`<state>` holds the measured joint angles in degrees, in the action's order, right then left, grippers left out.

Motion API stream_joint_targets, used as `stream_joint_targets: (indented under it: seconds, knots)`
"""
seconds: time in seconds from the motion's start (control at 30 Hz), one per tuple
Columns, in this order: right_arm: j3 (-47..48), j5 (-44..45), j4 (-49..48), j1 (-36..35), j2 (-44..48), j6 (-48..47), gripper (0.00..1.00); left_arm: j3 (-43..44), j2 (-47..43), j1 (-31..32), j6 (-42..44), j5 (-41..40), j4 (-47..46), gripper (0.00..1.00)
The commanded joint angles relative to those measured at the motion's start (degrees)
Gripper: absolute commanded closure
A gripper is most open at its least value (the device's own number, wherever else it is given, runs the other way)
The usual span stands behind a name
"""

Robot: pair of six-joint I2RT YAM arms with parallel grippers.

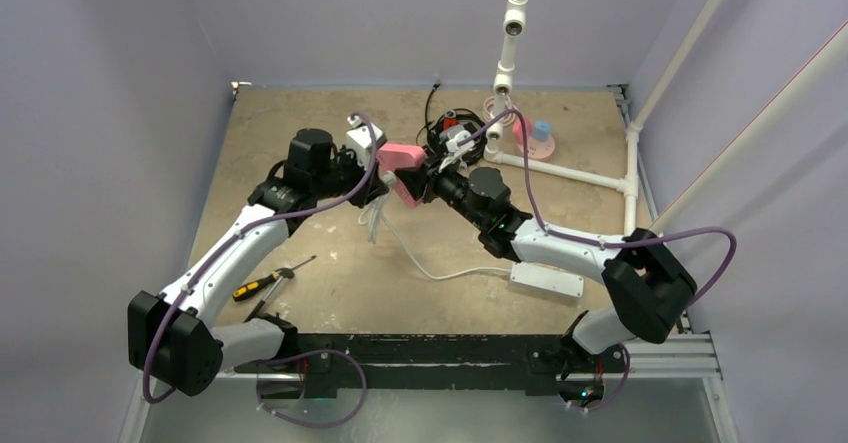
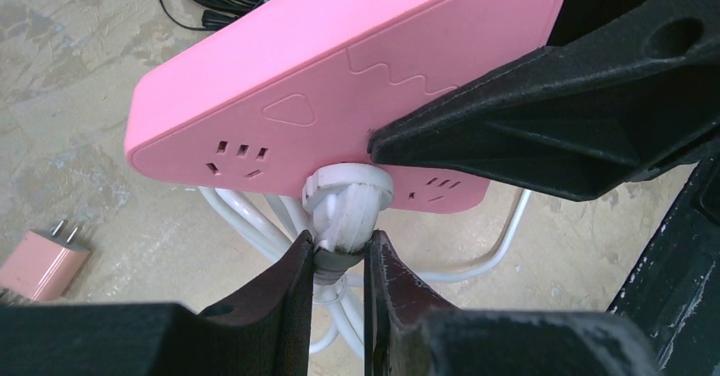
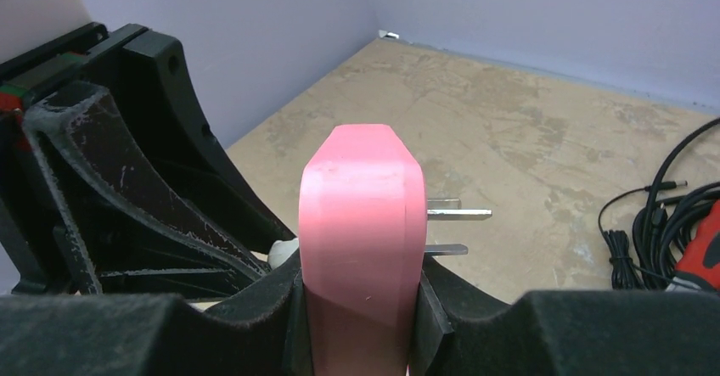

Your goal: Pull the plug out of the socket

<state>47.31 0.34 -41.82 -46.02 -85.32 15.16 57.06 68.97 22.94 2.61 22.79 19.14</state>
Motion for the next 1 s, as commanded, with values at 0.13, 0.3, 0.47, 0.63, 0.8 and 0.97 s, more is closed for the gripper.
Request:
stream_joint_targets:
  seconds: [0.13,0.3,0.47,0.63,0.8,0.97]
  knots:
    - [1.56,13.67,0.66,-0.21,-1.24,5.45,1.00,1.50,-2.03,-2.52,-1.16,-9.04,-6.09,1.00]
    - [4.09,16.83,4.99,2.66,-6.36,9.53,1.00,-0.33,-3.19,6.33,1.22,-10.56,-6.96,1.00]
    - [5.08,17.59,6.39,4.29,-8.29,10.33,1.00,-0.04,-2.64,8.76,1.69,-7.90,-6.74,1.00]
    - [4.25,14.92,4.67,4.29,-7.15,8.62,1.00,0.03,-3.16,8.60,1.53,-14.59,-6.35,1.00]
    - [0.99,8.82,-0.27,4.28,-2.76,4.23,1.00,1.47,-0.78,2.36,-1.09,-17.12,-5.17,1.00]
    - [-1.24,0.32,-4.42,4.24,1.68,0.37,1.00,2.11,-0.56,-5.06,-2.16,-16.36,-5.21,1.00]
